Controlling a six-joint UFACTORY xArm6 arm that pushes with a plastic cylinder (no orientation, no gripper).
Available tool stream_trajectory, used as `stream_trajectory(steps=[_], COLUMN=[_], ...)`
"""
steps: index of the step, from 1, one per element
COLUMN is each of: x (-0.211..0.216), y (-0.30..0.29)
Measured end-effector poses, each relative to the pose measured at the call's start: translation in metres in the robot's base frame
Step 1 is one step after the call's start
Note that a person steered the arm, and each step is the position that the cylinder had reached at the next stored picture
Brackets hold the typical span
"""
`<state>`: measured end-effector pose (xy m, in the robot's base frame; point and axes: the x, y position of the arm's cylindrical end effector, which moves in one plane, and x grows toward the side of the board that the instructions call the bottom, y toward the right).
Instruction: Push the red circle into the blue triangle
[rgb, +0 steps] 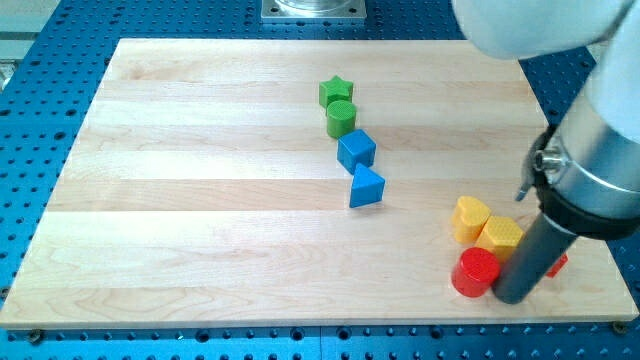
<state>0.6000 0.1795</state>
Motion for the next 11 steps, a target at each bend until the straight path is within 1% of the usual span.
stream_trajectory(steps=[1,2,3,4,5,6,7,8,9,10,11], x=[-0.013,-0.013,0.001,-0.009,-0.039,-0.006,-0.002,-0.017,-0.056,-0.047,-0.004], y=[-0.044,-0.079,-0.079,-0.086,-0.107,-0.106,-0.148,-0.158,-0.156,-0.148,-0.093])
